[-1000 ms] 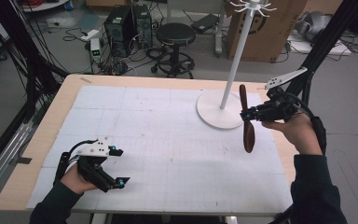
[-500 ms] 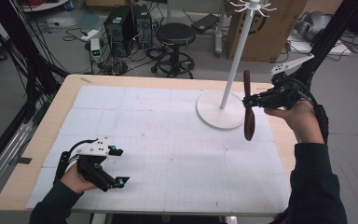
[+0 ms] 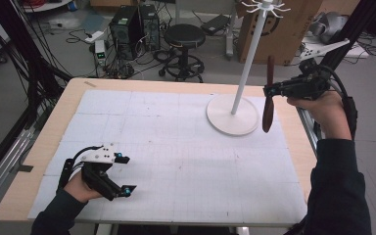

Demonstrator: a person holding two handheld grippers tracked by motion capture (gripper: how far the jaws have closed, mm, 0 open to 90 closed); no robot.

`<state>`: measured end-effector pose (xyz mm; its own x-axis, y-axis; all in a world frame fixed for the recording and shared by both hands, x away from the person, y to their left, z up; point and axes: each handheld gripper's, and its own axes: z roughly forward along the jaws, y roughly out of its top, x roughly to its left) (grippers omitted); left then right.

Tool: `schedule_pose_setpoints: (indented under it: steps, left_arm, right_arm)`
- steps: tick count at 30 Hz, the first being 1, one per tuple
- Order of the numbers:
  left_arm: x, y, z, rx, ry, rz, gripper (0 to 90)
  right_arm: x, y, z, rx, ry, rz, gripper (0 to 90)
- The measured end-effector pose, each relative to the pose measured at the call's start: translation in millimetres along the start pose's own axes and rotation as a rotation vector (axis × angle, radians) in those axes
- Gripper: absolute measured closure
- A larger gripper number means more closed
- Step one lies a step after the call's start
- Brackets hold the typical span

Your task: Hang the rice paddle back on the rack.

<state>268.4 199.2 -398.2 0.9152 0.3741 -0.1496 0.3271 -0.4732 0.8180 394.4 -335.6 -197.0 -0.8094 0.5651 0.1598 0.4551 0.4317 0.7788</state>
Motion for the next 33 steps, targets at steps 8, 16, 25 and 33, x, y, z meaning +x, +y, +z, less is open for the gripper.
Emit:
schedule_pose_setpoints:
  steps: [8, 16, 25, 33]
  left_arm:
    - [-0.1, 0.1, 0.5, -0.001, -0.006, 0.002, 1.7]
    - [-1.1, 0.5, 0.2, -0.004, -0.006, 0.0, 1.7]
    - [-1.1, 1.0, -0.4, -0.012, -0.013, -0.009, 1.6]
    - [0.4, 1.4, -4.5, -0.043, -0.022, -0.018, 1.7]
  right_arm:
    - [-9.3, 19.0, -12.7, -0.017, -0.04, -0.005, 78.0]
    - [-20.7, 37.4, -22.6, -0.037, -0.071, 0.013, 78.0]
    - [-27.2, 57.4, -32.7, -0.065, -0.113, 0.016, 78.0]
    - [-30.8, 67.1, -33.5, -0.053, -0.146, 0.026, 78.0]
